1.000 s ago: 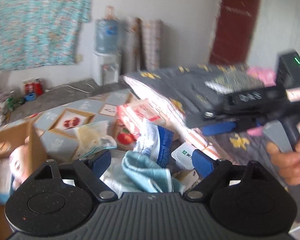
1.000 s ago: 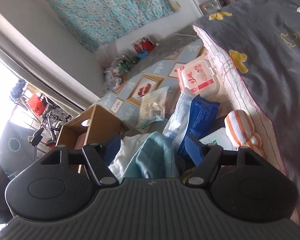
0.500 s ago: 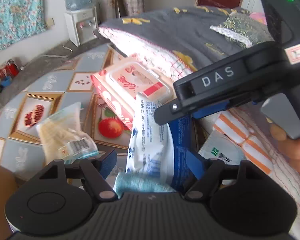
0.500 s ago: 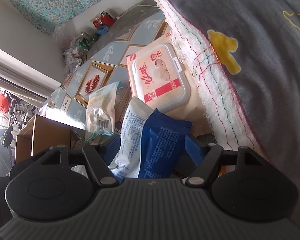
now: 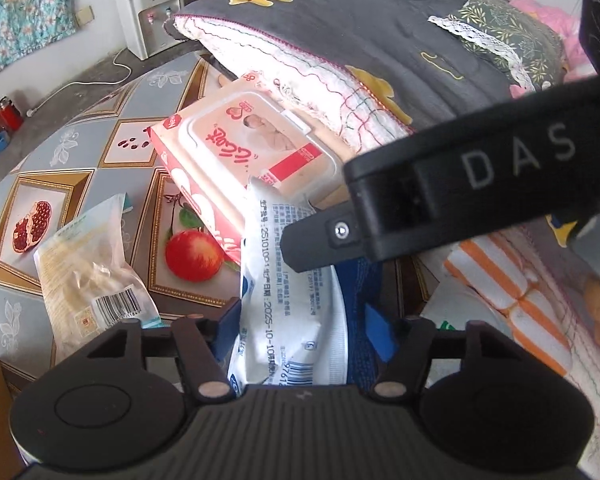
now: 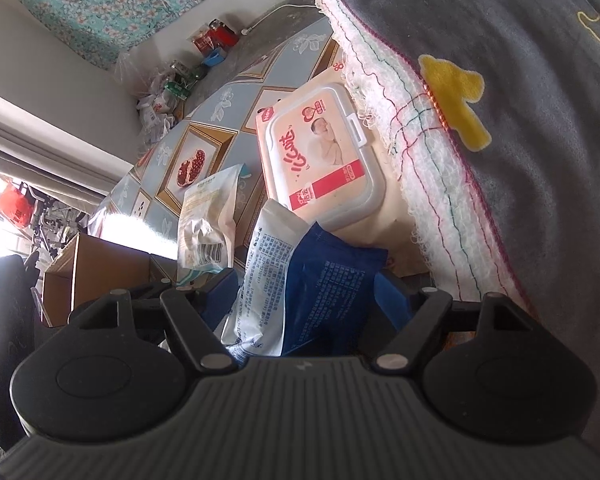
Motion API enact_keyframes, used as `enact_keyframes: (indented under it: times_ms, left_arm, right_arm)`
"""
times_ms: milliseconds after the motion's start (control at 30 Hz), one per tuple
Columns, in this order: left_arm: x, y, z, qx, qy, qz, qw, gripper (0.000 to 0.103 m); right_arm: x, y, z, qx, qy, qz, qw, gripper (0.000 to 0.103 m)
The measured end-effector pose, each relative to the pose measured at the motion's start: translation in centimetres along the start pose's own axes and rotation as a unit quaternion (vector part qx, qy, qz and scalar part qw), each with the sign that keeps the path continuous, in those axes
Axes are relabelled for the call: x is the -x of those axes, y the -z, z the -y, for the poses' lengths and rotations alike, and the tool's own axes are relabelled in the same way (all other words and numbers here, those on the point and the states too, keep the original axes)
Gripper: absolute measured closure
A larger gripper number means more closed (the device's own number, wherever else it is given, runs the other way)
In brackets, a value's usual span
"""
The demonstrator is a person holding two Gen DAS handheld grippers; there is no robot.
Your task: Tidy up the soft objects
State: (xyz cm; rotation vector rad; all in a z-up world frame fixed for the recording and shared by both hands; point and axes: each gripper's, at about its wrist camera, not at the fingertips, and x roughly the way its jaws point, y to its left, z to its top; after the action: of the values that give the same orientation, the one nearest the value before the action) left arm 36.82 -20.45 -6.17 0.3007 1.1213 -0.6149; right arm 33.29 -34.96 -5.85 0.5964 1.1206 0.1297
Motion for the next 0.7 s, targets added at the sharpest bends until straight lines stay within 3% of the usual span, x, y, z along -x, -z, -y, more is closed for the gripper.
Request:
enact_keyframes:
  times_ms: [200, 433, 600, 700]
  left_arm:
    - [0.9, 0.6, -0.4, 0.014, -0.001, 0.024, 0.9996, 0.05]
    - [4.4, 0.2, -1.9, 0.045, 0.015, 0.077, 0.9959, 0.05]
    - [8.1, 0.4, -2.2, 0.068, 0.021, 0.112, 0.9911, 0.05]
    - [11.4, 1.0, -1.5, 0.07, 0.031, 0.141, 0.987, 0.05]
  right_arm:
    - [1.3, 0.0, 0.3, -0.014, -0.013, 0.02, 1.0, 0.03]
    - [2.6, -0.6, -0.1, -0.019, -0.011, 0.05, 0.999, 0.03]
    - [5.4, -0.5, -1.1, -0.034, -0.09, 0.076, 0.992, 0.031]
    - [8.2, 0.3, -2.4, -0.023, -0.115, 0.093, 0.989, 0.032]
